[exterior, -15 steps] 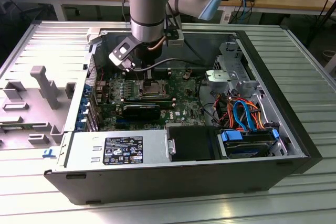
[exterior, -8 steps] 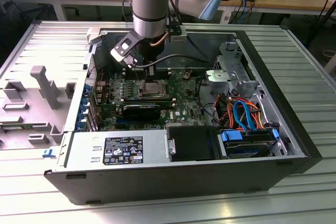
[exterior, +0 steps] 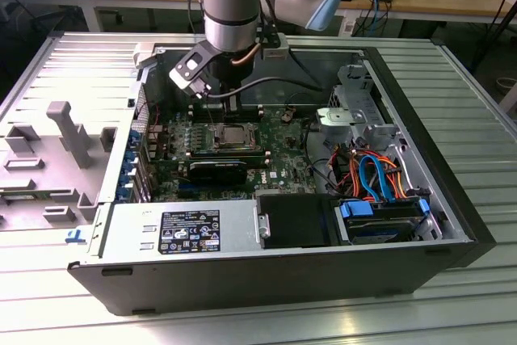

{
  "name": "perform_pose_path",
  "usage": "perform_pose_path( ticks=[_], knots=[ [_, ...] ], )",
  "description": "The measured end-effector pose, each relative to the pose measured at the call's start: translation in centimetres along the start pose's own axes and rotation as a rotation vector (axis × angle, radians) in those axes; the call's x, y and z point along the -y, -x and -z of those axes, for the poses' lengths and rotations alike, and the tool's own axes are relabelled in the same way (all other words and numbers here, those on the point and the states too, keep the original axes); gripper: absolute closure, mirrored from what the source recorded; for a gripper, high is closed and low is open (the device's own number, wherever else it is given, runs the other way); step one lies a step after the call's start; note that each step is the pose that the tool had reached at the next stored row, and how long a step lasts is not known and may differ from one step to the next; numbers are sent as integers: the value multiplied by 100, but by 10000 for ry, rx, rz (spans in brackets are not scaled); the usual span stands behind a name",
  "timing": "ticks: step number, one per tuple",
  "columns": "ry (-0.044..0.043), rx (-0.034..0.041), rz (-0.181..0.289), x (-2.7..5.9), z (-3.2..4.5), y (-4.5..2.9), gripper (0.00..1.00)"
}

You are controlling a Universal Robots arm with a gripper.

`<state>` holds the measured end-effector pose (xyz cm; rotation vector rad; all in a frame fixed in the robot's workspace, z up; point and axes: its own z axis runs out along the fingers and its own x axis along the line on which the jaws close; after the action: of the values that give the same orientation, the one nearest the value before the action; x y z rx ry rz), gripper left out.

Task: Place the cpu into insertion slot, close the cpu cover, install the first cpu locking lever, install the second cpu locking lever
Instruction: 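Close the cpu cover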

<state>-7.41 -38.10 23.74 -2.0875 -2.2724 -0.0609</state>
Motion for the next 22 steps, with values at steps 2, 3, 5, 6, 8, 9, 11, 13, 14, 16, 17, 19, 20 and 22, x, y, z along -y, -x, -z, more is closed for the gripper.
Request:
perform_pose_path(
  ticks=[2, 3, 5, 6, 8, 9, 11, 13, 14, 16, 17, 19, 20, 22],
  knots=[
    [-1, 0, 1, 3, -20, 2, 89],
    [0, 0, 1, 6, -32, 2, 89],
    [0, 0, -1, 13, -57, 5, 89],
    [0, 0, 1, 13, -67, 6, 89],
    [0, 0, 0, 19, -100, 8, 89],
    [0, 0, 1, 20, -108, 9, 89],
    [0, 0, 1, 21, -129, 10, 89],
    [0, 0, 0, 23, -154, 12, 89],
    [0, 0, 0, 23, -164, 12, 89],
    [-1, 0, 0, 25, -184, 14, 89],
    [-1, 1, -1, 26, -193, 14, 89],
    [0, 1, 0, 27, -220, 16, 89],
    [-1, 0, 0, 27, -233, 17, 89],
    [-2, 2, 1, 27, -248, 18, 89]
  ],
)
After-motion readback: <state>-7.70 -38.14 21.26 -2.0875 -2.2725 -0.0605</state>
